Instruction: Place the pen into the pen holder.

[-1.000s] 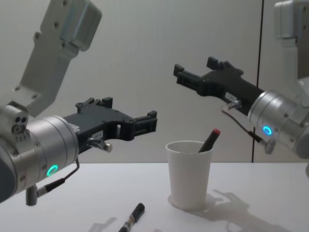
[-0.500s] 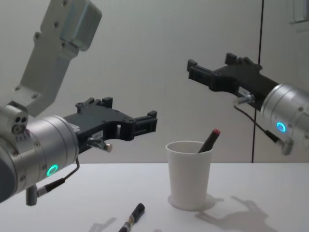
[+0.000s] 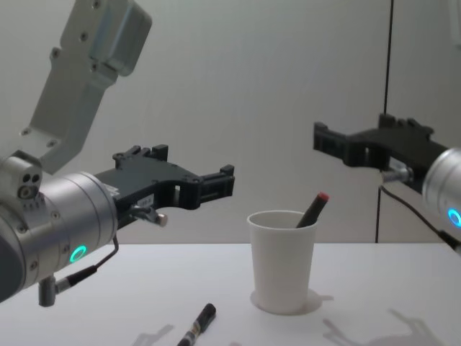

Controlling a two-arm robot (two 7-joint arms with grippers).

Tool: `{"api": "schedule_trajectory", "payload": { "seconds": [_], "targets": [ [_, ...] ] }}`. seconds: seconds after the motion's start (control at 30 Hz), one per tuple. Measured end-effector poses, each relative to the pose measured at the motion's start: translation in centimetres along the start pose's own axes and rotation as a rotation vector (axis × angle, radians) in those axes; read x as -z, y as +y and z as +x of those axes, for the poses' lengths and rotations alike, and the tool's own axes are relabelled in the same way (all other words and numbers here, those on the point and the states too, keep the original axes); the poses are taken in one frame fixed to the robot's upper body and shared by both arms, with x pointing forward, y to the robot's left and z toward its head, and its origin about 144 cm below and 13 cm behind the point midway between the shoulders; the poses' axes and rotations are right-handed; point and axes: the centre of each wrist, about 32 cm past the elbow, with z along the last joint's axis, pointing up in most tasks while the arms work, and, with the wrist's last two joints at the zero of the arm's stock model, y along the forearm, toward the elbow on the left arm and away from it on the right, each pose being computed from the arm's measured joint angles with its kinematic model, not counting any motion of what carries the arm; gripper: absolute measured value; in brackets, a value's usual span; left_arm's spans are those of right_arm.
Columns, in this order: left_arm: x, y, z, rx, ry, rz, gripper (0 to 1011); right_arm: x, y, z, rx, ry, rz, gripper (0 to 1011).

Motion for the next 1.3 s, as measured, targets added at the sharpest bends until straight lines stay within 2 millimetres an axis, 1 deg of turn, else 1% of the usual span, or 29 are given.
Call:
{"api": "schedule_trajectory", "payload": {
  "seconds": [0.27,0.3,0.5,0.87,1.3],
  "targets": [
    [0.0,0.0,0.0,0.0,0.0,0.0,1004,-0.5,-2.6,-1.2,0.069,-0.008,-0.069,1002],
    [0.0,0.0,0.0,0.0,0.0,0.0,1004,-0.5,-2.6,-1.2,0.069,-0.008,-0.069,1002],
    [0.0,0.0,0.0,0.0,0.0,0.0,1004,-0.9,-4.2,-1.9,0.114,-0.009,-0.105,1002],
    [0.0,0.0,0.0,0.0,0.0,0.0,1004,-1.6,-6.3,-2.4,0.17,-0.01,-0.145,1002],
    [0.0,0.0,0.0,0.0,0.0,0.0,1004,-2.0,-7.6,-2.4,0.202,-0.02,-0.171,1002]
  ]
}}
